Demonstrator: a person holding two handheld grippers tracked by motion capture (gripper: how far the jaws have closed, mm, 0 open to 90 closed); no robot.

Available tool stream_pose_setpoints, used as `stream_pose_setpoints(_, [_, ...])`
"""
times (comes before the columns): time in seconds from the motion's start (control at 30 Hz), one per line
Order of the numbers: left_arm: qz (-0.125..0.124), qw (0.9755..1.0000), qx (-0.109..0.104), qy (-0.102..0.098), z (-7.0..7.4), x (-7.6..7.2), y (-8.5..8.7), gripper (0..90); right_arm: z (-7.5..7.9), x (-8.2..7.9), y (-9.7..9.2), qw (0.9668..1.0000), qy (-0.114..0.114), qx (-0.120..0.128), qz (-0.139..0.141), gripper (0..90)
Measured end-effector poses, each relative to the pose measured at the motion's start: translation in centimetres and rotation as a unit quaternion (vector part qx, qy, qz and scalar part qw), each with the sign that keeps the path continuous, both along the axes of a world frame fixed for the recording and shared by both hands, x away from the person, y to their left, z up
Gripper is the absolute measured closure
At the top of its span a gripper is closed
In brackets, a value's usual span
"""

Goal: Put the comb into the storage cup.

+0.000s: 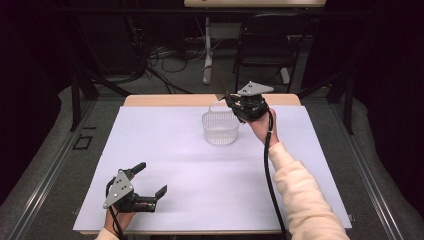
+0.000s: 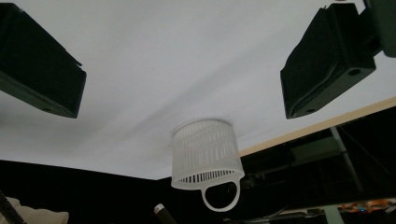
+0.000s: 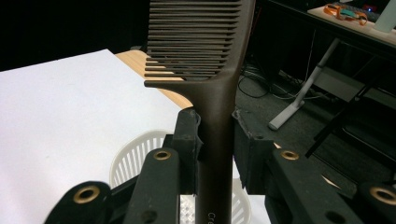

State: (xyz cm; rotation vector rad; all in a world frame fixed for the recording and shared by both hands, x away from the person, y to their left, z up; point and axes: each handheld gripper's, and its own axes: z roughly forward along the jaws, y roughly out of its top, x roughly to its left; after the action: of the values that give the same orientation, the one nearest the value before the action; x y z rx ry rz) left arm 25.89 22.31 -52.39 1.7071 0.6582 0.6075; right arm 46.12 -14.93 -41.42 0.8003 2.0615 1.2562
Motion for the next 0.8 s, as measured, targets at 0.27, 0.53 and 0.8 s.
stream_pose_setpoints(0.27, [0.000, 1.0000, 0.000, -0.001, 0.0, 0.0, 0.0, 0.1, -0.2, 0.3, 0.5, 1.0000, -0.004, 0.000, 0.004, 72.6])
stream_pose_setpoints(0.53, [-0.001, 1.0000, 0.001, -0.002, 0.1, -0.1, 0.0, 0.1, -0.2, 0.6, 1.0, 0.9999, -0.011, 0.005, 0.007, 72.6])
stream_pose_setpoints(0.8, [-0.001, 1.0000, 0.001, -0.002, 0.0, 0.0, 0.1, 0.1, -0.6, 1.0, 1.4, 0.9998, -0.015, 0.007, 0.008, 72.6])
